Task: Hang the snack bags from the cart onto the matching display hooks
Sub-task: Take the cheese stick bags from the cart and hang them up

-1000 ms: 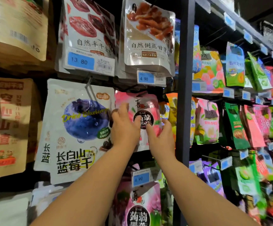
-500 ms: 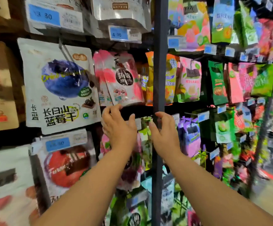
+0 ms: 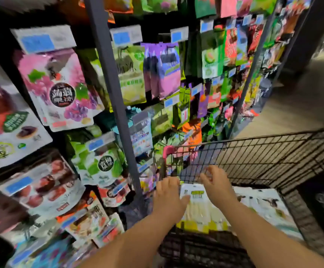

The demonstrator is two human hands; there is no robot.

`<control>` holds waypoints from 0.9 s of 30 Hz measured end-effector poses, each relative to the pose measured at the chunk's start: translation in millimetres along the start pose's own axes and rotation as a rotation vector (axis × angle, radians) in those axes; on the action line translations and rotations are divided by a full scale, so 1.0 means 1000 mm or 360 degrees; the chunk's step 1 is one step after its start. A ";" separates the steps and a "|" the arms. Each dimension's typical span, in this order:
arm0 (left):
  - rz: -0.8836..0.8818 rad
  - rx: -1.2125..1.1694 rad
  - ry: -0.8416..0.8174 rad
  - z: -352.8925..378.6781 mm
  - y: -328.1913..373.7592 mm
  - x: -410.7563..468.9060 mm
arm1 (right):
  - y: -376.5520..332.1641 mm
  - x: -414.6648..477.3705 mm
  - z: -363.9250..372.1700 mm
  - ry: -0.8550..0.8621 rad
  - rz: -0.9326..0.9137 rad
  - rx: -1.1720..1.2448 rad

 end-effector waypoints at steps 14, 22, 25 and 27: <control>0.0141 0.0575 -0.0576 0.087 -0.020 -0.042 | 0.116 -0.058 0.037 -0.0883 0.0424 -0.0438; 0.0046 0.0522 -0.1024 0.081 -0.035 -0.040 | 0.104 -0.079 0.054 -0.1220 0.0141 -0.0746; -0.0099 0.0444 -0.1146 0.074 -0.045 -0.043 | 0.091 -0.091 0.061 -0.1327 0.0064 -0.0798; -0.0150 0.0428 -0.1171 0.071 -0.053 -0.045 | 0.083 -0.098 0.065 -0.1430 -0.0002 -0.0882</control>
Point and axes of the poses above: each hand's wrist, its own x-axis towards the middle knuckle, its own z-axis out of the palm, y = z × x, the point moved 1 cm from there along x, towards the middle knuckle, and after that the axes turned 6 degrees about -x, right-handed, at the moved point
